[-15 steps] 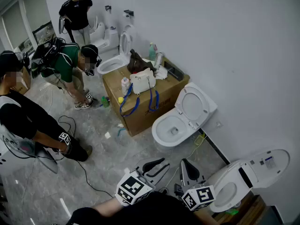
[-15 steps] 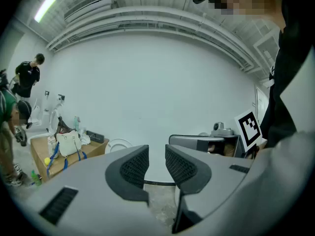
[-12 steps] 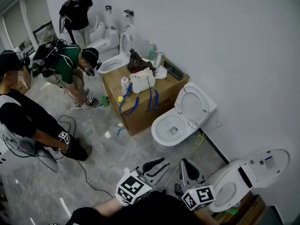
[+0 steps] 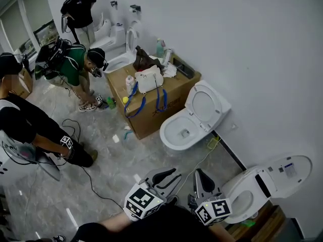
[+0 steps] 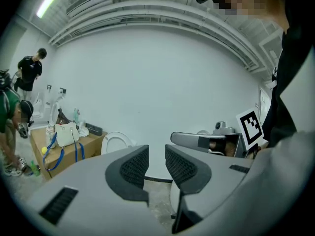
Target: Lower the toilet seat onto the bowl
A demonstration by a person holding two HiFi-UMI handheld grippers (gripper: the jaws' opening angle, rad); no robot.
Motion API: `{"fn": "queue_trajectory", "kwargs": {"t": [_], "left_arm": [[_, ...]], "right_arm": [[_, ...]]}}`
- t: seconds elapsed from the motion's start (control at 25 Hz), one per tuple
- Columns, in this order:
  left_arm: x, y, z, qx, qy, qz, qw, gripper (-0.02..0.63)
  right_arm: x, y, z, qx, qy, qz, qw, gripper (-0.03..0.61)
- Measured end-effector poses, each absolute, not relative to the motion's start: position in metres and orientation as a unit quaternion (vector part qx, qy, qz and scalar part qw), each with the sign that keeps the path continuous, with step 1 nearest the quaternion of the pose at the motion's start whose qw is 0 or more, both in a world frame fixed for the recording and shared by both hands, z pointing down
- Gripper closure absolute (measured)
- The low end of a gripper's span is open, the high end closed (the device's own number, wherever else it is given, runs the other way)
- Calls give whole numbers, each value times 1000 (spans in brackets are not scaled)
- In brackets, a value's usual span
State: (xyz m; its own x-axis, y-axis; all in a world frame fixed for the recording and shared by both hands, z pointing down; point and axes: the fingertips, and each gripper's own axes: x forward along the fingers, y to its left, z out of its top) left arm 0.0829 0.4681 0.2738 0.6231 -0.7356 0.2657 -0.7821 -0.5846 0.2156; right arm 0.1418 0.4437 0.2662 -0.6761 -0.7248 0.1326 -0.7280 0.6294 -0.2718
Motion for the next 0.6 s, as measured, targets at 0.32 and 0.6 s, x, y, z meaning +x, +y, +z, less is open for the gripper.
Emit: {"fn": "queue_trajectory", "kwargs": {"t": [0.32, 0.6], "left_arm": [[79, 467, 295, 874, -436, 83, 199, 502], [70, 438, 303, 880, -417, 84, 213, 502]], "right_arm": [[145, 438, 292, 407, -891, 199, 22, 546], [136, 411, 299, 420, -883, 206, 34, 546]]}}
